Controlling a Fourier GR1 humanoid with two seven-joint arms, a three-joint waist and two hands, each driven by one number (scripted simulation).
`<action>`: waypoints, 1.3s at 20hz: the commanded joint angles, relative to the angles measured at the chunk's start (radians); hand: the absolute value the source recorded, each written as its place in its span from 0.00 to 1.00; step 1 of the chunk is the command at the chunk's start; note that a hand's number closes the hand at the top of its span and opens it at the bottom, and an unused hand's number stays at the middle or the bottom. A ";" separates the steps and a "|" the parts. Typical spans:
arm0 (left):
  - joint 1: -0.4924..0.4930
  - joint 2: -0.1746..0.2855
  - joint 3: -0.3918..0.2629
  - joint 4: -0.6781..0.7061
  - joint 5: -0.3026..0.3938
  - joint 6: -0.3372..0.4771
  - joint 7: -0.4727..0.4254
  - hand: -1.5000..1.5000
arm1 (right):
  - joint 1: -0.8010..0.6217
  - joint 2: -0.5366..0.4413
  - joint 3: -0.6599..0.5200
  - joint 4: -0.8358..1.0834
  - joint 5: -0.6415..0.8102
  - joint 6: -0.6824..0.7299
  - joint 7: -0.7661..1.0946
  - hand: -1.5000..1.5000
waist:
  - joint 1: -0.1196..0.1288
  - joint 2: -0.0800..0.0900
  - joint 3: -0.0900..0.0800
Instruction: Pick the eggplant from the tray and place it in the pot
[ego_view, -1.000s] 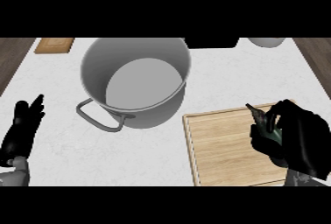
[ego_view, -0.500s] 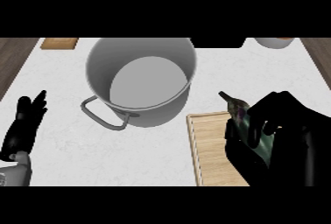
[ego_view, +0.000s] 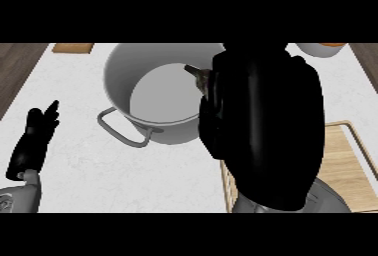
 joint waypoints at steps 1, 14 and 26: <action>0.021 0.005 -0.005 -0.018 0.002 -0.015 0.002 0.50 | -0.174 0.006 -0.070 0.187 -0.129 0.005 0.165 1.00 | 0.013 0.001 0.000; -0.027 -0.036 -0.047 -0.059 -0.035 0.017 0.077 0.50 | -0.239 0.006 -0.032 0.763 -0.381 -0.404 0.059 1.00 | 0.031 0.010 0.002; -0.011 -0.035 -0.037 -0.005 -0.033 0.014 -0.013 0.50 | -0.263 0.006 -0.035 0.956 -0.623 -0.915 -0.108 0.00 | 0.050 0.016 0.002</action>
